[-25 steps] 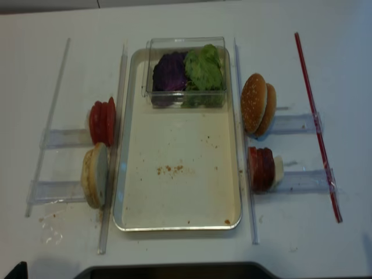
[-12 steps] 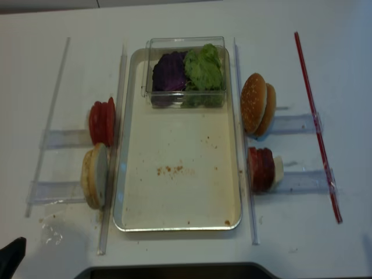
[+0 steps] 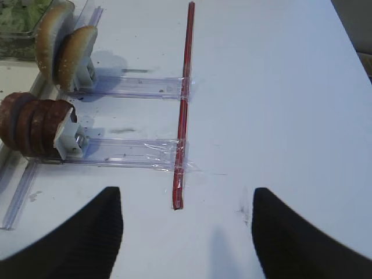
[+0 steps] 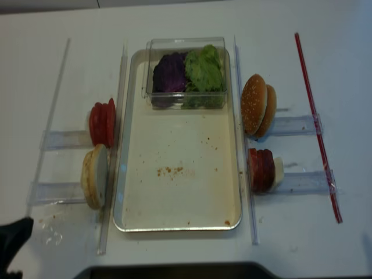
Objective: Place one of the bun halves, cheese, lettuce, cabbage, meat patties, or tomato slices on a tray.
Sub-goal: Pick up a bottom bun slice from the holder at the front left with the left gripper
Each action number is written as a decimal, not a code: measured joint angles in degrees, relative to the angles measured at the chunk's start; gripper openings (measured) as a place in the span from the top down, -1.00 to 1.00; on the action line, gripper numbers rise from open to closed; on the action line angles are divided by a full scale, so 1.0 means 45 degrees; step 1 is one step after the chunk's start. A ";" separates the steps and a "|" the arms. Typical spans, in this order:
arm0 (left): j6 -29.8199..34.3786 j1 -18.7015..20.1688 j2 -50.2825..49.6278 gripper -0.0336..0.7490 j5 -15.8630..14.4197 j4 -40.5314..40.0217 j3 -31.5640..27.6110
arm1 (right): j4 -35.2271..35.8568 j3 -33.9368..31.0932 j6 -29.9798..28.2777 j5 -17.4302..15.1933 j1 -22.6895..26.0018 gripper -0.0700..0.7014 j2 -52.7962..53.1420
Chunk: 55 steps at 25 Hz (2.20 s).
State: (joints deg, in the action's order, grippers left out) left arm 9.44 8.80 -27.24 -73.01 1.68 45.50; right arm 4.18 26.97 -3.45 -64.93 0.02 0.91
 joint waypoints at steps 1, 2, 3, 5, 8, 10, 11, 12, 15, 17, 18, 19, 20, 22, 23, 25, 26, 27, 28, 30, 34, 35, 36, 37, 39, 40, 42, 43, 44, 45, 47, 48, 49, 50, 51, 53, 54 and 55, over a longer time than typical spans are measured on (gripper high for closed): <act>0.0000 0.0061 -0.0169 -0.14 0.0000 -0.0011 0.0119 | 0.0000 0.0000 0.0000 0.0000 0.0000 -0.45 0.0000; 0.0000 0.0123 -0.0368 -0.14 0.0000 -0.0011 0.0220 | 0.0000 0.0000 0.0000 0.0000 0.0000 -0.45 0.0000; -0.0027 0.0175 -0.0575 -0.14 0.0000 -0.0031 0.0317 | 0.0000 0.0000 0.0000 0.0000 0.0000 -0.45 0.0000; -0.0242 0.0225 -0.0959 -0.14 0.0000 -0.0031 0.0488 | 0.0000 0.0000 0.0000 0.0000 0.0000 -0.45 0.0000; -0.0492 0.0255 -0.1625 -0.14 0.0012 -0.0031 0.0802 | 0.0000 0.0000 0.0000 0.0000 0.0000 -0.45 0.0000; -0.0568 0.0255 -0.2026 -0.14 0.0031 -0.0031 0.0998 | 0.0000 0.0000 0.0000 0.0000 0.0000 -0.45 0.0000; -0.0654 0.0255 -0.2240 -0.14 0.0061 -0.0031 0.1055 | 0.0000 0.0000 0.0000 0.0000 0.0000 -0.45 0.0000; -0.0780 0.0255 -0.2411 -0.14 0.0061 -0.0031 0.1169 | 0.0000 0.0000 0.0000 0.0000 0.0000 -0.45 0.0000; -0.1082 0.0307 -0.2948 -0.14 0.0091 -0.0031 0.1501 | 0.0000 0.0000 0.0000 0.0000 0.0000 -0.45 0.0000; -0.1136 0.0536 -0.3250 -0.14 0.0117 -0.0031 0.1675 | 0.0000 0.0000 0.0000 0.0000 0.0000 -0.45 0.0000; -0.1158 0.0717 -0.3405 -0.14 0.0137 -0.0031 0.1729 | 0.0000 0.0000 0.0000 0.0000 0.0000 -0.45 0.0000; -0.1158 0.0925 -0.3529 -0.14 0.0137 -0.0031 0.1782 | 0.0000 0.0000 0.0000 0.0000 0.0000 -0.45 0.0000; -0.1158 0.1125 -0.3687 -0.14 0.0171 -0.0031 0.1783 | 0.0000 0.0000 0.0000 0.0000 0.0000 -0.45 0.0000; -0.1353 0.1484 -0.4217 -0.14 0.0171 -0.0031 0.1783 | 0.0000 0.0000 0.0000 0.0000 0.0000 -0.45 0.0000; -0.1505 0.1509 -0.4422 -0.14 0.0187 -0.0031 0.1824 | 0.0000 0.0000 0.0000 0.0000 0.0000 -0.45 0.0000; -0.1630 0.1542 -0.4650 -0.14 0.0187 -0.0063 0.1867 | 0.0000 0.0000 0.0000 0.0000 0.0000 -0.45 0.0000; -0.1760 0.1542 -0.4845 -0.14 0.0187 -0.0061 0.1939 | 0.0000 0.0000 0.0000 0.0000 0.0000 -0.45 0.0000; -0.1888 0.1542 -0.5095 -0.14 0.0201 -0.0061 0.2041 | 0.0000 0.0000 0.0000 0.0000 0.0000 -0.45 0.0000; -0.2024 0.1542 -0.5363 -0.14 0.0201 -0.0061 0.2130 | 0.0000 0.0000 0.0000 0.0000 0.0000 -0.45 0.0000; -0.2201 0.1542 -0.5902 -0.14 0.0233 -0.0061 0.2367 | 0.0000 0.0000 0.0000 0.0000 0.0000 -0.45 0.0000; -0.2678 0.1542 -0.7098 -0.14 0.0287 -0.0061 0.2811 | 0.0000 0.0000 0.0000 0.0000 0.0000 -0.45 0.0000; -0.2922 0.1542 -0.7395 -0.14 0.0299 -0.0061 0.2862 | 0.0000 0.0000 0.0000 0.0000 0.0000 -0.45 0.0000; -0.3205 0.1542 -0.7674 -0.14 0.0319 -0.0061 0.2925 | 0.0000 0.0000 0.0000 0.0000 0.0000 -0.45 0.0000; -0.3438 0.1542 -0.7891 -0.14 0.0333 -0.0061 0.2984 | 0.0000 0.0000 0.0000 0.0000 0.0000 -0.45 0.0000; -0.3753 0.1542 -0.8353 -0.14 0.0366 -0.0061 0.3068 | 0.0000 0.0000 0.0000 0.0000 0.0000 -0.45 0.0000; -0.3814 0.1542 -0.8519 -0.14 0.0366 -0.0036 0.3092 | 0.0000 0.0000 0.0000 0.0000 0.0000 -0.45 0.0000; -0.3890 0.1542 -0.8876 -0.14 0.0384 0.0160 0.3219 | 0.0000 0.0000 0.0000 0.0000 0.0000 -0.45 0.0000; -0.3890 0.1542 -0.9029 -0.14 0.0384 0.0263 0.3275 | 0.0000 0.0000 0.0000 0.0000 0.0000 -0.45 0.0000; -0.3890 0.1542 -0.9125 -0.14 0.0412 0.0350 0.3330 | 0.0000 0.0000 0.0000 0.0000 0.0000 -0.45 0.0000; -0.3901 0.1542 -0.9278 -0.13 0.0433 0.0414 0.3389 | 0.0000 0.0000 0.0000 0.0000 0.0000 -0.45 0.0000; -0.3924 0.1629 -0.9491 -0.08 0.0558 0.0410 0.3478 | 0.0000 0.0000 0.0000 0.0000 0.0000 -0.45 0.0000; -0.3956 0.1709 -0.9610 -0.05 0.0615 0.0410 0.3534 | 0.0000 0.0000 0.0000 0.0000 0.0000 -0.45 0.0000; -0.4020 0.1836 -0.9748 -0.01 0.0681 0.0410 0.3552 | 0.0000 0.0000 0.0000 0.0000 0.0000 -0.45 0.0000; -0.4079 0.1934 -0.9851 0.00 0.0740 0.0410 0.3552 | 0.0000 0.0000 0.0000 0.0000 0.0000 -0.45 0.0000; -0.4141 0.2044 -0.9970 0.02 0.0796 0.0410 0.3552 | 0.0000 0.0000 0.0000 -0.0010 0.0000 -0.45 0.0000; -0.4335 0.2188 -1.0218 0.03 0.1006 0.0410 0.3552 | 0.0000 0.0000 0.0000 -0.0010 0.0000 -0.45 0.0000; -0.4491 0.2214 -1.0291 0.03 0.1065 0.0384 0.3552 | 0.0000 0.0000 0.0000 -0.0010 0.0000 -0.45 0.0000; -0.4607 0.2245 -1.0417 0.04 0.1118 0.0306 0.3552 | 0.0000 0.0000 0.0000 -0.0010 0.0000 -0.45 0.0000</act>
State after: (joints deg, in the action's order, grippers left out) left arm -11.29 18.90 -74.12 -67.98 3.06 61.49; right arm 4.18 26.97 -3.45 -64.98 0.02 0.91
